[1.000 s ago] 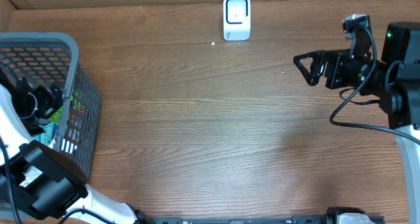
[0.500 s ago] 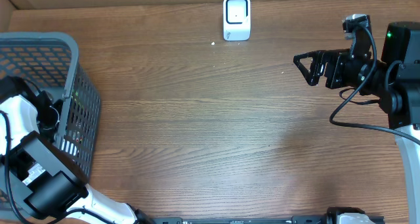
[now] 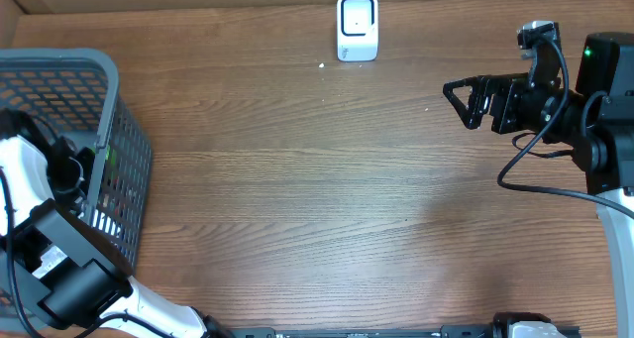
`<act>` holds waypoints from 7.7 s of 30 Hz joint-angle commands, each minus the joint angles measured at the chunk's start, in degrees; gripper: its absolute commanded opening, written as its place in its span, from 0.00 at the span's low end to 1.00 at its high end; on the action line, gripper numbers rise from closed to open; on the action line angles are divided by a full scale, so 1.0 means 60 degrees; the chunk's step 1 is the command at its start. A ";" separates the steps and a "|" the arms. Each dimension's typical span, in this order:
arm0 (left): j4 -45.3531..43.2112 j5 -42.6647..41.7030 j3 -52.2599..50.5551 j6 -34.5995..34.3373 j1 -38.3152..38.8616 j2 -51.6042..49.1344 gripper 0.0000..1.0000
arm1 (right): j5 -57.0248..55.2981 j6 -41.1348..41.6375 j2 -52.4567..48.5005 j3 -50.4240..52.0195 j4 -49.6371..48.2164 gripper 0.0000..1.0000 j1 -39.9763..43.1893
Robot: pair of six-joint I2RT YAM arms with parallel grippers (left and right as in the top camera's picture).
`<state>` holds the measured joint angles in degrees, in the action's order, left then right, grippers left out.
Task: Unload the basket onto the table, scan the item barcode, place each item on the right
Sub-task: 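Reach the left gripper into the basket and grasp the green snack bag, then lift the green bag out and place it on the table centre, then return the left gripper into the basket and grasp the blue packet, then lift the blue packet out and set it left of the green bag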
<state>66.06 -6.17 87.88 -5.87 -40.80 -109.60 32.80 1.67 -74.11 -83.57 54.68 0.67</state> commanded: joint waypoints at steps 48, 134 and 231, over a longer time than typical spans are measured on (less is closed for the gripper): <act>0.0980 -0.1676 0.2473 -0.1129 1.0262 0.0980 0.04 | 0.0025 0.0004 0.0113 -0.0255 0.0015 1.00 0.0015; -0.1428 -0.0401 -0.0353 0.1876 -0.0543 -0.1166 0.75 | 0.0153 0.0000 -0.0441 -0.0255 0.0386 1.00 0.0015; -0.5377 0.0204 -0.3544 -0.3789 0.8867 0.2142 1.00 | 0.0157 0.0000 -0.0441 -0.0255 0.0528 1.00 0.0015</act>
<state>33.28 -4.05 63.61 -31.68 12.29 -97.82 33.21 1.74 -76.90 -83.57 58.06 0.67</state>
